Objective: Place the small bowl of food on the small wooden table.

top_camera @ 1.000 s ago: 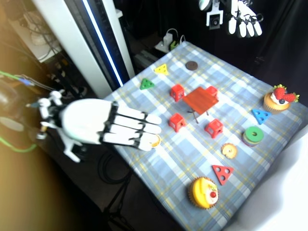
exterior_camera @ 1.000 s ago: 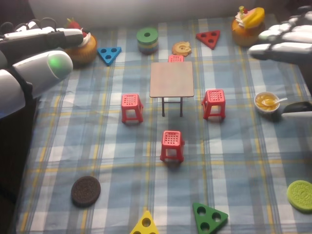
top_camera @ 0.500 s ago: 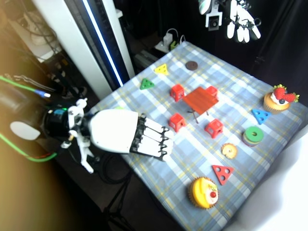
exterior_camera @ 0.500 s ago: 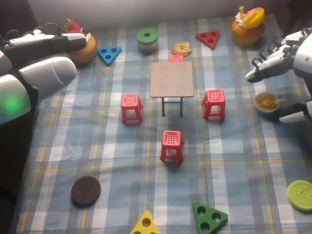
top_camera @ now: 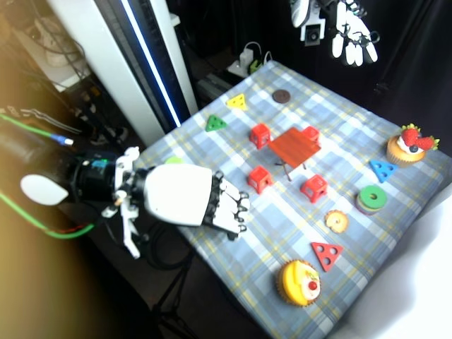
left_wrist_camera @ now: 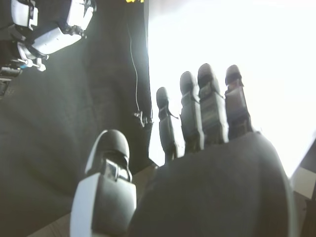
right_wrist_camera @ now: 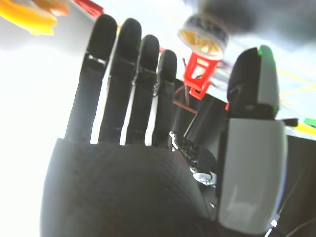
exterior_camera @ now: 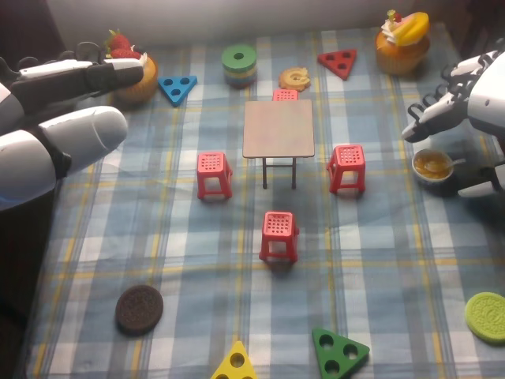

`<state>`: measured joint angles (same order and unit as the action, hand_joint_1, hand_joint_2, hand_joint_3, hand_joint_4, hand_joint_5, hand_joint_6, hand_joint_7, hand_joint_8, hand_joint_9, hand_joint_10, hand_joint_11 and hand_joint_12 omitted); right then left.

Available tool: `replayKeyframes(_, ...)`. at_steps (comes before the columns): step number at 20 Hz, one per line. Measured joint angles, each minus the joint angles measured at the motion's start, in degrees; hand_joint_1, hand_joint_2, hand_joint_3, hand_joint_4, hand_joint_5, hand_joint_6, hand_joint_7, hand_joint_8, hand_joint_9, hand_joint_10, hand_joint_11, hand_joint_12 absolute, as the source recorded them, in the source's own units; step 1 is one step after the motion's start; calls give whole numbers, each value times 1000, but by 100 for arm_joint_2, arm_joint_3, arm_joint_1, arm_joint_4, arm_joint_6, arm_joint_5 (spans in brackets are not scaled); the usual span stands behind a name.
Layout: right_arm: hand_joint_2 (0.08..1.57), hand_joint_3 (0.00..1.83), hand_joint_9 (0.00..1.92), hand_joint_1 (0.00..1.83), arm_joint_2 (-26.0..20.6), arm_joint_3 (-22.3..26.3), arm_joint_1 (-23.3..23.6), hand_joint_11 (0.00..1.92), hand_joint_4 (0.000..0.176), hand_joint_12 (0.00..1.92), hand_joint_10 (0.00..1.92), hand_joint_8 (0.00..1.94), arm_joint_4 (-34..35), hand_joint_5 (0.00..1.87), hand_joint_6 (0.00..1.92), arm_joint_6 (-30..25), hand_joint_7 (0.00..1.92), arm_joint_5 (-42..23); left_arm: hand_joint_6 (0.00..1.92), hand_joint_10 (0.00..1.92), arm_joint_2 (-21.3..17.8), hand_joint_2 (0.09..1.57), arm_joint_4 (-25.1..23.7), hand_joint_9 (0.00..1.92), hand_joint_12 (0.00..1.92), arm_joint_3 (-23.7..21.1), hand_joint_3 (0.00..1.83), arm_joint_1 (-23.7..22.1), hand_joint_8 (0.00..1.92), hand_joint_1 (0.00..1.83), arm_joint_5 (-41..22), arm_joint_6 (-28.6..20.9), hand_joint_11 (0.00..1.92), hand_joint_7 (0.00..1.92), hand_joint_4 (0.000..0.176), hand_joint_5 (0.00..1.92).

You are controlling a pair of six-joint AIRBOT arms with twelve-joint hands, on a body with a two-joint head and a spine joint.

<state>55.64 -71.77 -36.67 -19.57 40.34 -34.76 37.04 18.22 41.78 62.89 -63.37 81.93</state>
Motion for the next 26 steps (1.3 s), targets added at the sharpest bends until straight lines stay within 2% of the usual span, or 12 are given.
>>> replayKeyframes(2, 986, 1, 1026, 1110, 44, -4, 0, 564, 0, 990, 28, 15, -7, 852, 16, 0, 1041, 72, 10, 12, 0, 1247, -20, 343, 74, 20, 2, 0, 9, 214, -7, -42, 108, 456, 125, 506)
replayKeyframes(3, 1007, 1, 1122, 1319, 57, -4, -2, 558, 0, 1155, 48, 487, -24, 850, 4, 0, 1175, 81, 2, 5, 0, 1251, -15, 382, 115, 24, 1, 0, 1, 279, -9, -59, 133, 489, 120, 509)
replayKeyframes(5, 1022, 2, 1195, 1367, 70, -4, 0, 597, 0, 1271, 68, 681, -20, 803, 1, -7, 1167, 79, 0, 1, 9, 1271, -4, 358, 115, 24, 7, 0, 1, 204, 0, -76, 84, 477, 135, 484)
replayKeyframes(6, 1000, 0, 1127, 1161, 72, -4, 0, 502, 0, 1273, 38, 323, -17, 812, 1, -9, 1066, 79, 0, 0, 33, 1280, -2, 347, 111, 24, 8, 0, 0, 191, -4, -79, 64, 465, 143, 466)
replayKeyframes(8, 990, 0, 1114, 1091, 72, -7, 0, 541, 0, 1243, 28, 65, -11, 793, 0, -7, 1106, 83, 2, 0, 63, 1292, -28, 347, 121, 24, 6, 0, 0, 184, 101, -101, 52, 465, 137, 472)
replayKeyframes(10, 969, 0, 1131, 1082, 98, -7, 0, 584, 0, 1237, 34, 28, -13, 673, 1, -7, 1121, 87, 0, 3, 68, 1309, -44, 358, 141, 48, 7, 0, 0, 99, 116, -118, 56, 463, 138, 456)
replayKeyframes(13, 974, 1, 1079, 1071, 138, -20, 0, 556, 0, 1154, 8, 2, -20, 843, 21, -4, 1064, 87, 1, 0, 74, 1308, -20, 359, 259, 61, 0, -42, 0, 150, 107, -129, 2, 468, 141, 448)
replayKeyframes(19, 973, 2, 1072, 1085, 140, -28, 0, 564, 0, 1185, 2, 2, -20, 666, 0, -4, 1007, 87, 0, 0, 74, 1307, -28, 363, 326, 59, 0, -42, 1, 181, 125, -144, 0, 464, 131, 459)
replayKeyframes(22, 1021, 1, 1060, 1151, 144, -35, 0, 486, 0, 1252, 3, 3, -35, 914, 13, -7, 1059, 85, 0, 0, 105, 1303, -24, 361, 307, 72, 1, -42, 1, 166, 127, -170, 0, 476, 138, 467)
replayKeyframes(23, 1056, 15, 1078, 1217, 155, -42, 0, 543, 0, 1155, 11, 681, -44, 1028, 617, -4, 1091, 90, 2, 4, 116, 1296, -24, 377, 325, 72, 0, -42, 2, 218, 133, -170, 0, 486, 136, 479)
replayKeyframes(24, 1093, 0, 1103, 1219, 166, -42, 0, 555, 12, 1177, 20, 911, -39, 1006, 824, -7, 1045, 85, 1, 0, 116, 1294, -28, 372, 325, 72, 0, -42, 1, 201, 144, -179, 0, 479, 145, 465)
replayKeyframes(26, 1097, 1, 1124, 1113, 179, -42, 4, 530, 0, 1255, 25, 221, -46, 1015, 913, -7, 1079, 74, 3, 2, 116, 1301, -42, 387, 387, 72, 2, -42, 1, 145, 142, -186, 0, 487, 138, 480)
